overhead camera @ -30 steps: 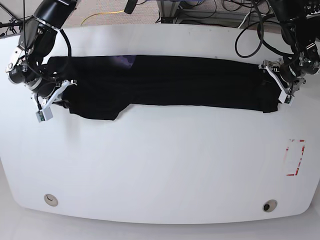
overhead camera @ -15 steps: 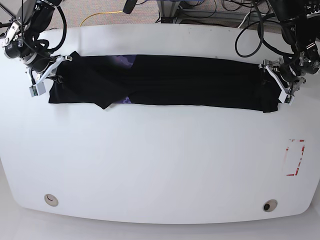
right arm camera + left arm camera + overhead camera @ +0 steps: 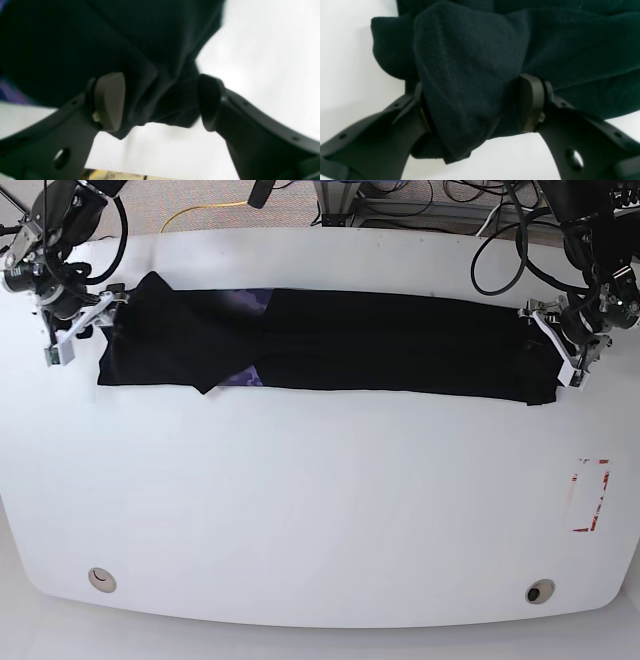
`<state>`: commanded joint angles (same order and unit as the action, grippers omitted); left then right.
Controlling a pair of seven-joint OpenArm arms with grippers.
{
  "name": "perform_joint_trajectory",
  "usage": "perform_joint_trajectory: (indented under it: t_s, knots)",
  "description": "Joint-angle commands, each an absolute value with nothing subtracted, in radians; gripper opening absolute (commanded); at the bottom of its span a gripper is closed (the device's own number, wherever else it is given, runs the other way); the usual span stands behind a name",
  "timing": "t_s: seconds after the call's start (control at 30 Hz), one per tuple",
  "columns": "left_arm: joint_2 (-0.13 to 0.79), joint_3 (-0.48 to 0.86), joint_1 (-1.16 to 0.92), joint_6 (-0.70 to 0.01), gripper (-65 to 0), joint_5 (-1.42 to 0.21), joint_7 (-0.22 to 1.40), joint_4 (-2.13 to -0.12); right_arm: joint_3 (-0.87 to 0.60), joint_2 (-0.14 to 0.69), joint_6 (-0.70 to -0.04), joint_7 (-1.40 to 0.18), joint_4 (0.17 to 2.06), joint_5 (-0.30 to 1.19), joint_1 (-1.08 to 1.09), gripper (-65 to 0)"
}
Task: Fold the T-shirt properly
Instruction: 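Grasp the strip end with the left gripper and lift it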
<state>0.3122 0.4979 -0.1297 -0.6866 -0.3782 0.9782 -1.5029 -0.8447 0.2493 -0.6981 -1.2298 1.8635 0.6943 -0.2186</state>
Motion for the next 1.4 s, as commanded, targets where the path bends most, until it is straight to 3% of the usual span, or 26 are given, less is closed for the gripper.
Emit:
perform_joint_trajectory:
  t_s: [0.2, 0.3, 0.43, 0.53, 0.57, 0.83, 1.13, 1.4]
  knots:
    - [0.309, 0.503, -0.111, -0.69, -23.6, -0.384, 0.978, -1.508, -0.788, 0.216, -0.698, -1.276, 1.926, 0.886, -0.234, -20.6]
    - [0.309, 0.504, -0.11, -0.69, -23.6, -0.386, 0.978, -1.508, -0.736, 0.199, -0.698, -1.274, 1.923, 0.895, -0.232, -21.6]
    - [0.308, 0.504, -0.085, -0.69, -23.5, -0.386, 0.978, -1.509, -0.645, 0.166, -0.698, -1.257, 1.882, 0.843, -0.213, -35.2]
    - [0.308, 0.512, -0.082, -0.69, -23.3, -0.386, 0.978, -1.509, -0.593, 0.15, -0.698, -1.244, 1.83, 0.745, -0.203, -49.0]
    - [0.308, 0.518, -0.081, -0.69, -23.2, -0.387, 0.978, -1.509, -0.581, 0.147, -0.698, -1.23, 1.816, 0.723, -0.194, -50.6]
    - [0.314, 0.529, -0.053, -0.691, -22.5, -0.487, 1.007, -1.563, -0.526, 0.15, -0.698, -1.092, 1.649, 0.542, -0.173, -51.0]
    - [0.323, 0.688, -0.01, -0.69, -9.2, -0.662, 1.159, -1.632, -0.532, 0.177, -0.698, -1.064, 1.575, 0.493, -0.16, -51.5]
    - [0.357, 0.753, 0.022, -0.69, -7.8, -0.713, 1.191, -1.454, -0.53, 0.177, -0.698, -1.064, 1.58, 0.493, -0.157, -51.7]
